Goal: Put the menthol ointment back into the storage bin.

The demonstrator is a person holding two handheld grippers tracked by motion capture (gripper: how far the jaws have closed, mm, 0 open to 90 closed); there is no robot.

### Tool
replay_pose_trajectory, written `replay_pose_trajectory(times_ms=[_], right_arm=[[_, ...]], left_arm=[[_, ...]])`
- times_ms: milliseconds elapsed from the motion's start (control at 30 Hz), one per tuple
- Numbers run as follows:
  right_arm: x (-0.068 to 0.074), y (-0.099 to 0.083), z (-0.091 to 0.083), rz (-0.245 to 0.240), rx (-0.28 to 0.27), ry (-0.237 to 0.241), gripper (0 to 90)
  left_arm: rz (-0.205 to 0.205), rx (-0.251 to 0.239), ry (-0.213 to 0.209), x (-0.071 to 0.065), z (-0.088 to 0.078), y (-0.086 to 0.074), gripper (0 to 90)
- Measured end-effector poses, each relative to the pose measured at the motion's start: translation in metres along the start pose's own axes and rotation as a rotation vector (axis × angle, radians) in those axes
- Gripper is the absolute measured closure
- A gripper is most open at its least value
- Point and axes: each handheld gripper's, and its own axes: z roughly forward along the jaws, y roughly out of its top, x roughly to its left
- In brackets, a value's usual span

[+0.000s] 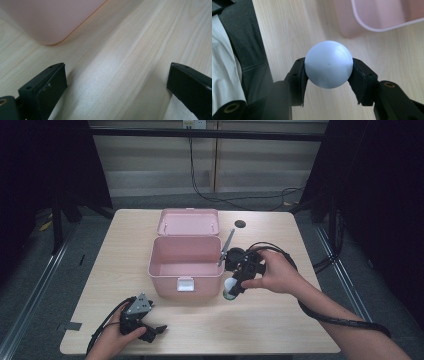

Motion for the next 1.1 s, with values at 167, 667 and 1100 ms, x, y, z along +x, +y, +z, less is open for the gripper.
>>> replay_pose_trajectory(times_ms=[167,667,1100], right_arm=[[-0.004,0.005,-0.017,0.014,-0.022,0.003,50.9],[-0.033,0.025,-0.039,0.217,-0.067,-0.012,51.0],[-0.054,0.050,-0.036,0.403,-0.075,-0.053,50.9]], left_arm=[[0.001,0.003,-0.002,0.000,0.000,0.000,2.2],[0.001,0.003,-0.002,0.000,0.000,0.000,2.2],[0.001,0.003,-0.003,0.000,0.000,0.000,2.2]])
